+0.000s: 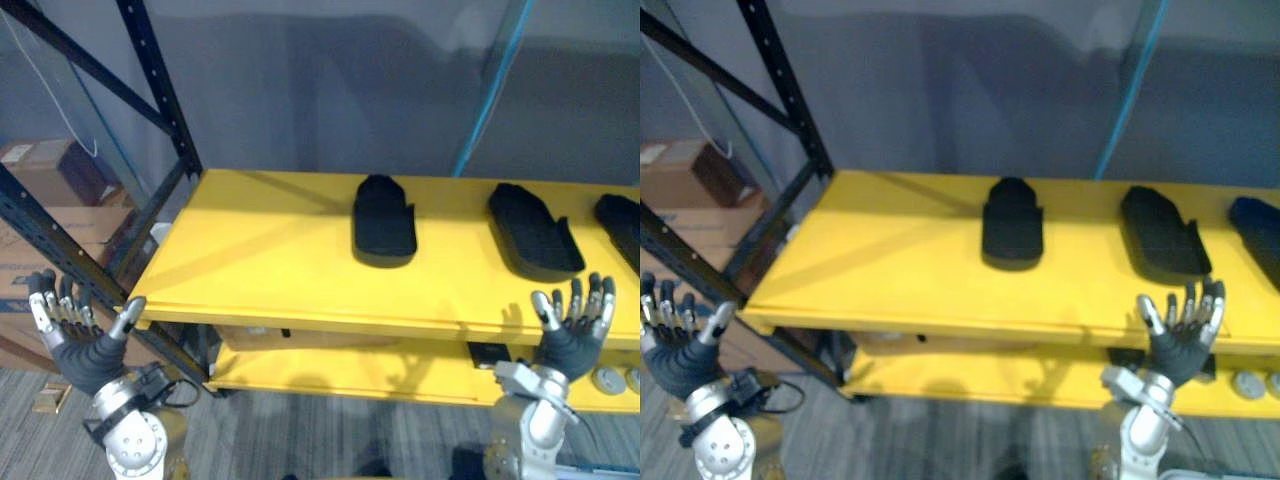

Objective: Walk over and take plastic housings, then place them on the shelf

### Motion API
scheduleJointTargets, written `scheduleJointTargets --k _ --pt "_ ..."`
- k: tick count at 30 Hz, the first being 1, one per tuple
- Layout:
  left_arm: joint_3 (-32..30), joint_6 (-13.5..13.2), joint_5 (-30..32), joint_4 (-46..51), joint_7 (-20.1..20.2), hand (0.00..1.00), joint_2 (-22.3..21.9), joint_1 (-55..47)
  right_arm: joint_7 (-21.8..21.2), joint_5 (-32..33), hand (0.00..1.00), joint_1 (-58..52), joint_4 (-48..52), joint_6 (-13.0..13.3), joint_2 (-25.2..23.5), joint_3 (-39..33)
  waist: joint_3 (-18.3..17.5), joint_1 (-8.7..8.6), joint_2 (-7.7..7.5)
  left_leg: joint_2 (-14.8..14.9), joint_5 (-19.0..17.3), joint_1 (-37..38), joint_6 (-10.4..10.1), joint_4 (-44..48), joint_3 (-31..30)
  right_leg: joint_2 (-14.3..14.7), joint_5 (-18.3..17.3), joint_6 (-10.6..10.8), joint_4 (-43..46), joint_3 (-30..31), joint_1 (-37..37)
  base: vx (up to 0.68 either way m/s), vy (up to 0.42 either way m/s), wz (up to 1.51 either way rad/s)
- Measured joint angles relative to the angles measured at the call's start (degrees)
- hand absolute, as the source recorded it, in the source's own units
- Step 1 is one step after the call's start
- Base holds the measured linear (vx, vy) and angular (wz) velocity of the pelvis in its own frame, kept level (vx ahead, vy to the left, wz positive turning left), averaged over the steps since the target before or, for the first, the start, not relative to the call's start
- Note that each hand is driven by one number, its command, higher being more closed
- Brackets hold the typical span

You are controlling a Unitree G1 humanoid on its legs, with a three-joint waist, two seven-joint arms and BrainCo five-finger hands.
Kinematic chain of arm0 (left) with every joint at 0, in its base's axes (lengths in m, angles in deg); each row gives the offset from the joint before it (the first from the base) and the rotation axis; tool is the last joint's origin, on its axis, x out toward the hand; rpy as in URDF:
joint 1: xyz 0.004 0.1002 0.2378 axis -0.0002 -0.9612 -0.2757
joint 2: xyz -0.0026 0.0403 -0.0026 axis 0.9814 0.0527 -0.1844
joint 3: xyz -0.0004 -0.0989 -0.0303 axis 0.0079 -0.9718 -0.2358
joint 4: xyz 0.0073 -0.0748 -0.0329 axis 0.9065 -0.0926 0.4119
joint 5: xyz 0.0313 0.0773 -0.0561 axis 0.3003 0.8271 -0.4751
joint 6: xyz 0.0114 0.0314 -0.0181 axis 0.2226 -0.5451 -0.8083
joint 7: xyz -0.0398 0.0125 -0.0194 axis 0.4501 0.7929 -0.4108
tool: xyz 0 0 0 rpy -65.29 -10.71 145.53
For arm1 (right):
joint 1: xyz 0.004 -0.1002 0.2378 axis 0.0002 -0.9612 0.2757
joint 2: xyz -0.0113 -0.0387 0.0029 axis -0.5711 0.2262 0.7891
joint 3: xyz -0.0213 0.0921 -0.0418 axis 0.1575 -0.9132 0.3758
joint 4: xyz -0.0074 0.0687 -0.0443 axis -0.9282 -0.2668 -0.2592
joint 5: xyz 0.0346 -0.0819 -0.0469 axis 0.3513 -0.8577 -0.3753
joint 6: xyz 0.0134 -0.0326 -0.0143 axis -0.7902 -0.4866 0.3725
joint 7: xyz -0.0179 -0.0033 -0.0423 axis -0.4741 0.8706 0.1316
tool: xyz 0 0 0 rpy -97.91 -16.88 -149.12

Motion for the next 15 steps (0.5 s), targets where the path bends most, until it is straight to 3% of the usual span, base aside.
scheduleJointTargets --k 3,5,6,7,9,10,12,14,15 --pt "-0.37 -0.31 0.04 -0.62 0.03 0.0 -0.01 -0.41 -0.02 -0.01 0.0 -0.06 -0.45 0.0 -0.01 -0.04 -0.01 0.08 -0.08 0.0 0.0 0.03 0.0 0.0 0.0 0.01 0.0 0.0 0.0 0.0 0.02 0.0 0.0 0.0" --pt "-3.49 -2.03 2.3 -7.71 -0.19 0.0 -0.16 -0.71 -0.16 -0.02 0.0 -0.57 -2.18 0.06 0.02 -0.62 0.08 0.29 -0.32 0.04 0.03 0.13 -0.02 0.04 0.02 0.02 0.01 0.0 0.01 0.0 0.11 0.01 -0.001 -0.02" --pt "-6.75 -1.93 4.11 -19.74 -1.86 0.0 -0.71 -0.71 -0.02 0.02 0.0 -0.84 -4.96 0.09 -0.19 -2.13 -0.23 0.44 0.11 0.1 0.01 0.43 -0.03 0.03 0.17 0.02 -0.02 -0.03 0.02 0.0 0.36 0.0 0.0 0.0" --pt "-9.28 -0.43 3.67 -33.8 -4.68 0.0 -1.9 -0.34 3.6 -0.35 0.0 -1.39 -7.38 0.09 -0.64 -3.69 -0.49 0.46 0.38 0.12 -0.2 0.58 0.05 0.0 0.25 -0.05 -0.16 0.05 0.02 -0.11 0.59 0.03 0.006 -0.01" --pt "-12.31 0.12 -1.14 -46.14 -8.42 0.0 -5.07 -0.65 10.12 -0.3 0.0 -2.79 -10.2 0.1 -2.03 -5.29 -0.23 0.65 -0.06 0.53 -1.44 1.33 0.17 0.0 1.88 -0.1 -0.23 0.12 -0.02 -0.23 1.28 0.04 0.002 0.03" --pt "-12.11 -0.33 -4.07 -50.8 -10.54 0.0 -6.9 -2.49 12.82 -0.13 0.0 -4.09 -11.79 0.1 -3.74 -7.1 0.15 1.29 -1.0 1.11 -1.56 1.88 0.03 0.0 4.26 -0.11 -0.56 0.33 -0.03 -0.51 1.94 0.03 -0.016 0.16" --pt "-11.18 -0.91 -5.48 -53.14 -11.01 0.0 -7.78 -5.02 14.02 -0.14 0.0 -6.03 -12.1 0.24 -5.53 -7.52 -0.2 1.67 -2.31 1.4 -1.56 1.77 0.01 0.01 5.21 -0.24 -1.15 0.3 0.27 -1.75 2.13 0.02 -0.017 0.25" --pt "-11.15 -3.39 -5.33 -53.09 -11.16 0.0 -7.81 -5.03 13.84 -0.28 0.0 -6.15 -12.09 1.26 -6.24 -6.49 -0.89 2.6 -3.38 1.66 -1.62 2.05 -0.11 0.01 6.91 -0.42 -1.44 0.38 0.58 -1.96 2.29 0.02 -0.002 0.09" --pt "-6.2 -8.75 -0.12 -40.22 -12.4 0.0 -6.64 0.01 12.36 -2.64 0.0 -6.72 -8.18 2.75 -6.73 -2.44 1.29 4.4 -1.13 1.41 -5.19 5.34 -1.34 2.32 8.13 -1.02 -2.78 0.9 1.25 -1.69 5.61 0.0 0.0 0.0"
